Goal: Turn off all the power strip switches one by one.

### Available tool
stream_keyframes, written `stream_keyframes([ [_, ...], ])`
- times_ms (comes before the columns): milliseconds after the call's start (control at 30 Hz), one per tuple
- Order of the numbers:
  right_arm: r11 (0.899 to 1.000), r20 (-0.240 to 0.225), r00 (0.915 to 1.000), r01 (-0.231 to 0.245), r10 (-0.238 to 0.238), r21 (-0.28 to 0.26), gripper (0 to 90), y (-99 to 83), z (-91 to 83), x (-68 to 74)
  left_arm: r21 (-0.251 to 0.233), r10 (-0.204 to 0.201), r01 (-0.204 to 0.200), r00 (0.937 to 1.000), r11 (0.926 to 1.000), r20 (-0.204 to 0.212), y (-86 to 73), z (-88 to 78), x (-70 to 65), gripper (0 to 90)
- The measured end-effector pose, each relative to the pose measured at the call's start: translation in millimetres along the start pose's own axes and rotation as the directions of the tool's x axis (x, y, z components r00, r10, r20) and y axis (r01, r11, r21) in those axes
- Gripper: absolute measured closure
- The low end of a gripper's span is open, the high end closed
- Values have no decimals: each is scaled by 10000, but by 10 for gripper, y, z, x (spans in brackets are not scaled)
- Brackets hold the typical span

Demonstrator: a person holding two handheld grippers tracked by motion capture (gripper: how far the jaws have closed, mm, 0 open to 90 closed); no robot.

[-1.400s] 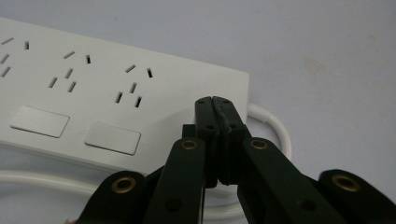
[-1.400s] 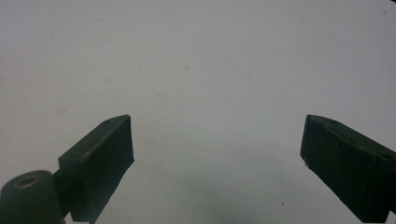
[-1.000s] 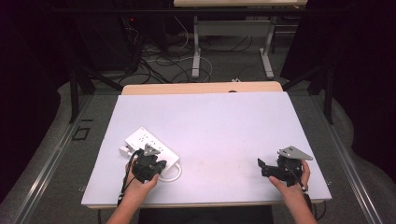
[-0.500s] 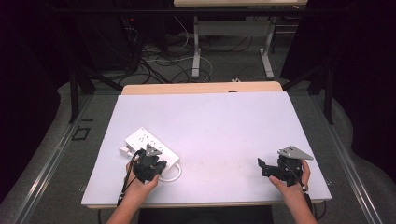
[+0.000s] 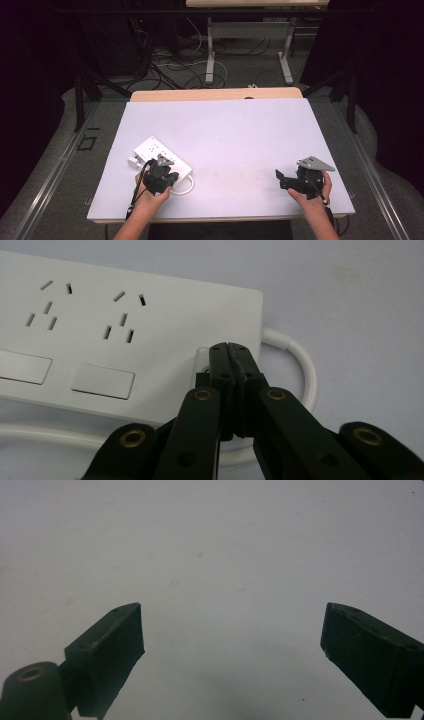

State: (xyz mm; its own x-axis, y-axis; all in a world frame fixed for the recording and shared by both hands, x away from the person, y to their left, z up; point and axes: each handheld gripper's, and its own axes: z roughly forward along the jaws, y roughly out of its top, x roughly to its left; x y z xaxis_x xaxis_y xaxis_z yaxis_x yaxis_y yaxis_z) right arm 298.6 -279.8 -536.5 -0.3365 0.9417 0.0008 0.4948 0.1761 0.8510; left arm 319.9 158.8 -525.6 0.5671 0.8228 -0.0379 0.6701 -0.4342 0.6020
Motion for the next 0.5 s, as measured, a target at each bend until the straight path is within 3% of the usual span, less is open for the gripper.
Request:
stream_keyframes([
  [167,10000,-45,10000,-40,40,60,94,-1,-3,4,-95,236,-239,9990,9997,-382,-14,3,-66,900],
  [367,10000,-17,10000,10,-10,72,94,-3,-2,-14,-427,1,0,10000,9991,11,-32,-24,-6,900],
  [500,10000,31,10000,-29,29,24,95,-5,4,-9,-420,-53,51,10000,9991,-36,-38,-32,2,900],
])
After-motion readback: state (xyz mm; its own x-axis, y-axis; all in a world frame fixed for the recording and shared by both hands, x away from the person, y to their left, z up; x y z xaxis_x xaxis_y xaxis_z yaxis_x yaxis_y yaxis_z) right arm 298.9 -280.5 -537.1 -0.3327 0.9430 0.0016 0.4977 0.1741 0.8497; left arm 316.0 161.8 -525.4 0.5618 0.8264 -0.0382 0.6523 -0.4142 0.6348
